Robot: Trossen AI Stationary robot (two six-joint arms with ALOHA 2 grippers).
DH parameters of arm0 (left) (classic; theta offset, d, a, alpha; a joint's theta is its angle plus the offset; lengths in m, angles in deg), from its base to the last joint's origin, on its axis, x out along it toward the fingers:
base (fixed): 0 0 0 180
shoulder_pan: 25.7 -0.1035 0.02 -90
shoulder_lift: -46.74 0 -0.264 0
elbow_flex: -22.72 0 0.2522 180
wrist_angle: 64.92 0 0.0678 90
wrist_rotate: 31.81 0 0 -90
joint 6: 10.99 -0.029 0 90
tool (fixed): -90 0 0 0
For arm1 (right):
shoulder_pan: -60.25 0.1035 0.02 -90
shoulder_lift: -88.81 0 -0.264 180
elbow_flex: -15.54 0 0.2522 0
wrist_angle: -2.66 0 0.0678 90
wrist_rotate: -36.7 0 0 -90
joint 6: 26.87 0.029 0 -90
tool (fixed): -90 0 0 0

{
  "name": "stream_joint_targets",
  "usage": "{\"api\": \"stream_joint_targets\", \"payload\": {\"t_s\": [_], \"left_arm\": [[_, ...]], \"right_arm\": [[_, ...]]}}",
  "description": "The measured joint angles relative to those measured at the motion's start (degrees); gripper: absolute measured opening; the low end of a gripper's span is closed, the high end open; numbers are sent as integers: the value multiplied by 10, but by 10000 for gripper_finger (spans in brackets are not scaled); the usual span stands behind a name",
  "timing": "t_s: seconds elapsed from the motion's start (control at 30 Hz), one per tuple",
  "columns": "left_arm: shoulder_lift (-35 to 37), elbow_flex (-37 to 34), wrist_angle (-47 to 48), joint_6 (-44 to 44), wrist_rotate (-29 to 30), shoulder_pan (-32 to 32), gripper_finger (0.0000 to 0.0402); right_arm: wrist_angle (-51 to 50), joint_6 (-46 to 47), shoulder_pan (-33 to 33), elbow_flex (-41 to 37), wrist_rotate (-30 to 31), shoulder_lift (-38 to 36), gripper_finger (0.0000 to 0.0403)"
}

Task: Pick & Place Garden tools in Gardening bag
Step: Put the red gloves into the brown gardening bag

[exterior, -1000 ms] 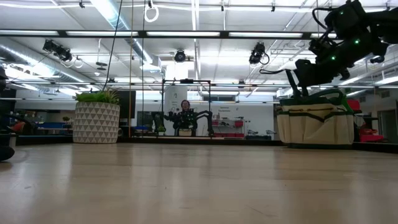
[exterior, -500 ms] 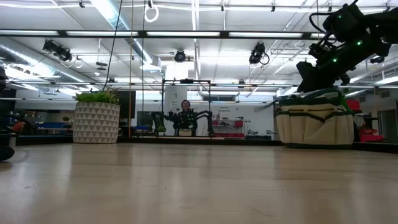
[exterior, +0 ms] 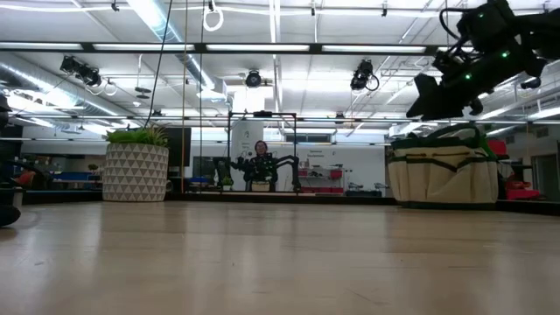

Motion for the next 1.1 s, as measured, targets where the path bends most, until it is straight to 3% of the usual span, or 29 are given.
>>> {"api": "stream_joint_targets", "payload": {"t_s": [0.3, 0.67, 1.1], "left_arm": [[0, 0, -1, 0, 0, 0, 16], [0, 0, -2, 1, 0, 0, 16], [0, 0, -2, -18, 14, 0, 16]], "right_arm": [[-3, -60, 0, 45, -89, 0, 233], [-3, -41, 9, 115, -168, 0, 216], [-44, -41, 80, 172, -181, 0, 216]]}}
